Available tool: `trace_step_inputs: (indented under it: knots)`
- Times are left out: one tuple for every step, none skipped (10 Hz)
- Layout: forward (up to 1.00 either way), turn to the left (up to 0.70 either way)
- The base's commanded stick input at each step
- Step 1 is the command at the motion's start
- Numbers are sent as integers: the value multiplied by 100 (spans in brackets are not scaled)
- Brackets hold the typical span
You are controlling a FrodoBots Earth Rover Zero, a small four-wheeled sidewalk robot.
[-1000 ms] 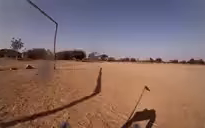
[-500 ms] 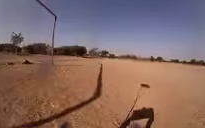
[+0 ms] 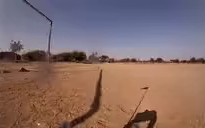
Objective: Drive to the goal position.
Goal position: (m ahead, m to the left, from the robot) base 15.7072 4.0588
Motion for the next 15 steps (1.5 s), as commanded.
trace_step_inputs:
  knots:
    - [70,0]
    - [70,5]
    - [70,18]
    - [70,27]
    - [70,27]
    - [70,27]
    - [70,27]
    - [70,27]
    - [70,0]
    - [70,0]
    - [70,0]
    - [70,0]
    - [70,0]
    - [70,0]
    - [70,27]
